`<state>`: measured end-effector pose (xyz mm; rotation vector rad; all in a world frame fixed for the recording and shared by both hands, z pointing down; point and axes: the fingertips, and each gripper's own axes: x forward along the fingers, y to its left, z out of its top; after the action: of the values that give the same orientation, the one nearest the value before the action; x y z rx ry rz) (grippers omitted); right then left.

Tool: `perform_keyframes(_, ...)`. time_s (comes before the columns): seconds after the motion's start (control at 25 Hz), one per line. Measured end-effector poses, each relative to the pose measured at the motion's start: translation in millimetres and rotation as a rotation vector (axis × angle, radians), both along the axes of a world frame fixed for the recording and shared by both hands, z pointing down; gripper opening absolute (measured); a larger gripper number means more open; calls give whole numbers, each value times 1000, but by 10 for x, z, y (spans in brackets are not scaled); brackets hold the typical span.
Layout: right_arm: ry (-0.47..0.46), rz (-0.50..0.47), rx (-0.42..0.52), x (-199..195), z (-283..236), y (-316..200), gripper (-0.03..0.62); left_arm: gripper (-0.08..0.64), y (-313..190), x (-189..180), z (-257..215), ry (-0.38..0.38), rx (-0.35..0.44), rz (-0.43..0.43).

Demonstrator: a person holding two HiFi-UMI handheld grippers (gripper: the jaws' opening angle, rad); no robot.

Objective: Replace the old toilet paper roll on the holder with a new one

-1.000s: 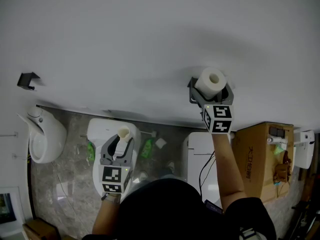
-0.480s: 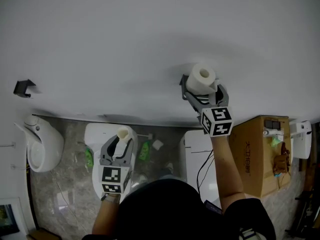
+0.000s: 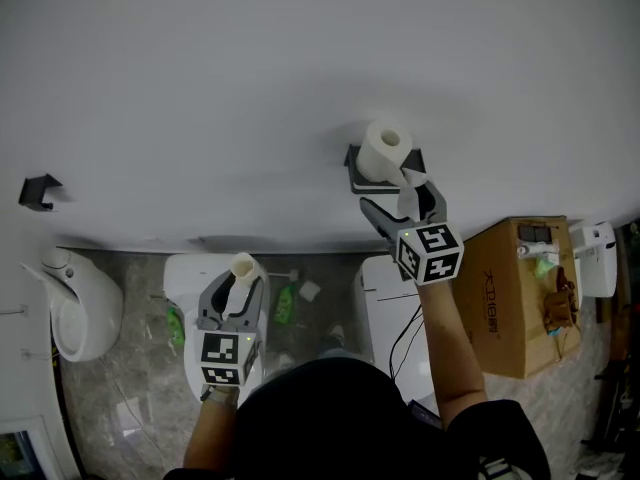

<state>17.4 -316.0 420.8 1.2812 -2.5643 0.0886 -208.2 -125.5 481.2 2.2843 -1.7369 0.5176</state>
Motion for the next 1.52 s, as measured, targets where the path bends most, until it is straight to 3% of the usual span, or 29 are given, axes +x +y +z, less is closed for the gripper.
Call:
perform_keyframes(0.6,-132,17,-58,261,44,908,491,181,-84,330,-109,26,47,159)
perform_keyframes(0.8,-161,36,-21,401,-18,1212,391,181,-110,485,-184,27,70,221)
perform_keyframes(0.96,-138,61,19,507,-51,1420,272,183,-123,578,-219,44,79,247)
perform_keyframes(1.12,-128,76,47,535,-58,1590,194,182,-129,639,-233,47,85,270)
perform_keyframes(1.52,-134,65,71,543,-38,1714,164,183,-139,772,-279,54,98,305)
